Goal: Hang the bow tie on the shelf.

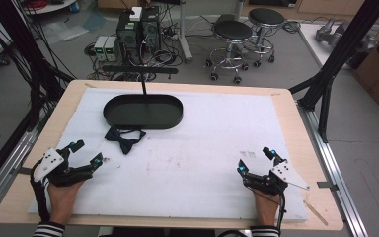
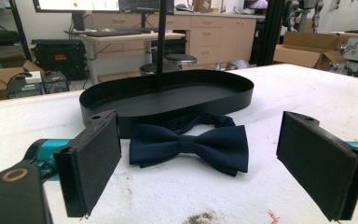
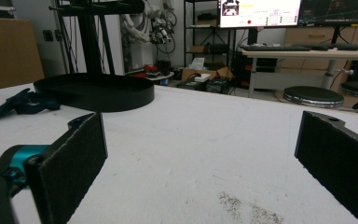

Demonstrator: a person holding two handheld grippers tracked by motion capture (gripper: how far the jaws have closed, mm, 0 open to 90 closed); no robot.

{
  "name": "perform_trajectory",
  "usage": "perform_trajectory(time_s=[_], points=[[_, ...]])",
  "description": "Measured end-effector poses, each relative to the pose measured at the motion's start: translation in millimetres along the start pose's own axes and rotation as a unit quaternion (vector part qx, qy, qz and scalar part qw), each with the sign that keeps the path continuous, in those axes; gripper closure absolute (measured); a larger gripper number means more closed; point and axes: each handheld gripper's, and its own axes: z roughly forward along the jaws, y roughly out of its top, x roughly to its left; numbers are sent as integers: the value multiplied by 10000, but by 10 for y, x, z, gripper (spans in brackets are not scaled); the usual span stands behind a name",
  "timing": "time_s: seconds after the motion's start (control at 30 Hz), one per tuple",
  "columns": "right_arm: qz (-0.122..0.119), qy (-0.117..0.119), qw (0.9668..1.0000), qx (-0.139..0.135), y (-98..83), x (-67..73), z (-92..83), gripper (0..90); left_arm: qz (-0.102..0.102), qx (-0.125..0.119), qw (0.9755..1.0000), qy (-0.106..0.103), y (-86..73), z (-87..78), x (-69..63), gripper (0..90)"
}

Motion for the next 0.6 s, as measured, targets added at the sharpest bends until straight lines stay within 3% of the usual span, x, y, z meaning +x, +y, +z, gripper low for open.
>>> perform_trajectory(time_s=[0.6], points=[[-1,8,10000,5,1,-1,0,12,-11,27,10000,-42,2,2,8,141]])
